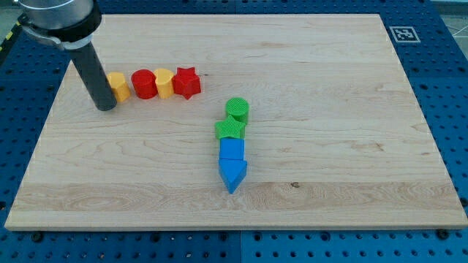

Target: Nudge the yellow hexagon a bit right

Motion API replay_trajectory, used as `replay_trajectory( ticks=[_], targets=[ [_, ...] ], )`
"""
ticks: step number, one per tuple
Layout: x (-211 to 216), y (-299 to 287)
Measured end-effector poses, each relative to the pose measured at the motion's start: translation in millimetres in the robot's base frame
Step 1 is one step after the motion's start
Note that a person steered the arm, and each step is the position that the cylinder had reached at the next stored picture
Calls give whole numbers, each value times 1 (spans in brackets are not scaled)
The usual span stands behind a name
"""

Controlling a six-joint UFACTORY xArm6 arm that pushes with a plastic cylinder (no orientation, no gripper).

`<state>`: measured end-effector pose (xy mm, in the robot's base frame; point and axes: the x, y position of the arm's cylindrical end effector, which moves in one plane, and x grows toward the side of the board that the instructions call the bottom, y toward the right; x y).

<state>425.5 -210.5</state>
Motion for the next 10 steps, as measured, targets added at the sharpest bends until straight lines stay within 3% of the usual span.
replay_trajectory(
  ticks=[3,5,7,10],
  targets=[
    [-7,-7],
    [-47,-67],
    [-67,-11],
    [-62,-5]
  ],
)
